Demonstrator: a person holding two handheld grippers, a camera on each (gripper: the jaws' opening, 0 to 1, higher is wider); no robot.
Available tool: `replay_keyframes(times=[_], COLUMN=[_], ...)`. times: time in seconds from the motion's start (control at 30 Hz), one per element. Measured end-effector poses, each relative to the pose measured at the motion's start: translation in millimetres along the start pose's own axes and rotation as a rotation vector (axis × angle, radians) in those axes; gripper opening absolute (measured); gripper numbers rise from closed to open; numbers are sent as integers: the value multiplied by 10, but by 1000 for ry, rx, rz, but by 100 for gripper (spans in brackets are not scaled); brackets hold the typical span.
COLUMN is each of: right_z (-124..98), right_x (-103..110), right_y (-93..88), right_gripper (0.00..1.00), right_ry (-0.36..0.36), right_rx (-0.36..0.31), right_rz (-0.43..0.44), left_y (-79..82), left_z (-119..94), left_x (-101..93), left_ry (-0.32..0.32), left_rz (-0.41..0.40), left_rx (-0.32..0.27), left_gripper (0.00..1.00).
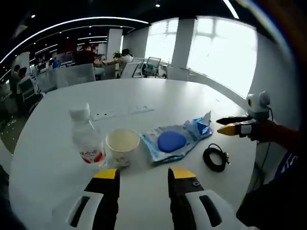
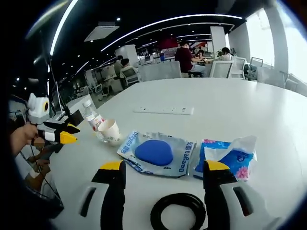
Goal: Arrange the tabletop items into an orderly group along one side of the table until the central work area is clear of visible clutter.
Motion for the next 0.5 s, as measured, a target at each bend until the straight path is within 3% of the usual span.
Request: replay_keyframes(times=[0.2, 0.5], right_z=[-180, -434], right_x=[-34, -45], right_y=[-71, -106], right_gripper=[72, 84], right_ry=[-1, 7], right_rx=[-5, -40], right_rz=[-10, -21], left_y=[-130, -148], left_z=[-236, -383], left_x=[-56, -106], left_ry=[17, 3], left_rz=[-16, 29], left_rx=[-44, -79], left_gripper=[41, 52])
Point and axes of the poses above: the point that each gripper's makers call its tool centre point, and the gripper's own axes: z roughly forward along the fingers, x roughly to its left, y roughly out of its top, the point moved 3 cm from there along -z, roughly backward along the fingers, and after that the axes turned 10 degrees about -x, right-handed, at the moved point
